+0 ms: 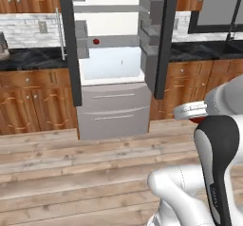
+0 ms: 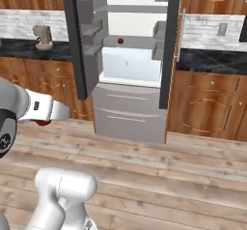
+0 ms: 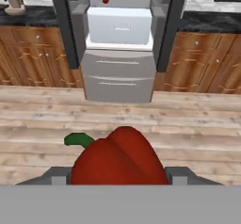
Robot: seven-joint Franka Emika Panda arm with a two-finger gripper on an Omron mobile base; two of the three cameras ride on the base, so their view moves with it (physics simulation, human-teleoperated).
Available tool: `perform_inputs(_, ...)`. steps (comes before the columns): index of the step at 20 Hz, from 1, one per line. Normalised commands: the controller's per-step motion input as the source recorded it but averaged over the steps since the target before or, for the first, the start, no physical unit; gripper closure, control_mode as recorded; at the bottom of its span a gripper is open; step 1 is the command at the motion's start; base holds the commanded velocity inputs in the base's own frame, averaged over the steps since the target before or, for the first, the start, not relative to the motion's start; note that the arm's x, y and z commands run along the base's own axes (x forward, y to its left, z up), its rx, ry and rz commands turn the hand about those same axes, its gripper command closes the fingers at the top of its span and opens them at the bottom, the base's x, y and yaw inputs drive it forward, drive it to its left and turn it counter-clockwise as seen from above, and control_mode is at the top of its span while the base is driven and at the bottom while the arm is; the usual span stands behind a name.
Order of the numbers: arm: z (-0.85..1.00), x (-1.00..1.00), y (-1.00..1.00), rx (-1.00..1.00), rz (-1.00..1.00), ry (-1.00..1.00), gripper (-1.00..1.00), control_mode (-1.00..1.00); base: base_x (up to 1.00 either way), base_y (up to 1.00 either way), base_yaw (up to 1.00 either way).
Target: Gather the bell peppers from the fridge and place them on a tray on the dining counter. Then gather the fish and chicken drumstick from the fridge and place them on the other tray.
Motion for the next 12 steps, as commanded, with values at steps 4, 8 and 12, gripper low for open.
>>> perform_inputs(4,0.0,0.0,0.0,0.0,0.0,0.0,1.0,1.0,-1.0,0.0,0.0)
perform_inputs(8,0.0,0.0,0.0,0.0,0.0,0.0,1.0,1.0,-1.0,0.0,0.0)
perform_inputs(12,0.0,0.0,0.0,0.0,0.0,0.0,1.0,1.0,-1.0,0.0,0.0)
